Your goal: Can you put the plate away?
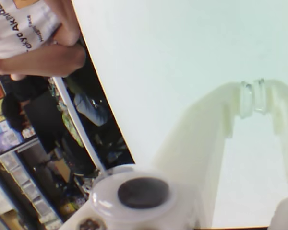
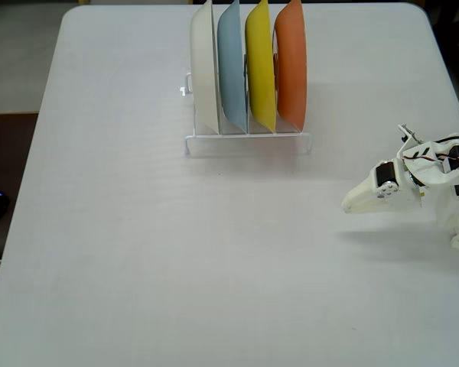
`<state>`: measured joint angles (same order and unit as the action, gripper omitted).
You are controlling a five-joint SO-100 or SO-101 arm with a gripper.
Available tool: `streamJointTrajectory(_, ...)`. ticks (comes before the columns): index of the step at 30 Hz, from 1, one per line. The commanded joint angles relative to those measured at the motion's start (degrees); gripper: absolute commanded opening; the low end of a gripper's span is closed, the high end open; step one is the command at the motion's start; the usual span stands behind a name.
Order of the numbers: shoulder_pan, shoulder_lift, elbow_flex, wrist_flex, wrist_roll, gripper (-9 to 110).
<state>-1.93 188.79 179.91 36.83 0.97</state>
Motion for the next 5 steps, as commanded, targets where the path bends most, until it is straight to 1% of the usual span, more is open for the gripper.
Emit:
streamJointTrajectory(1,0.0,0.9,-0.2,0.1,-0.2,0)
streamJointTrajectory(5,0.0,0.9,-0.2,0.1,-0.2,0)
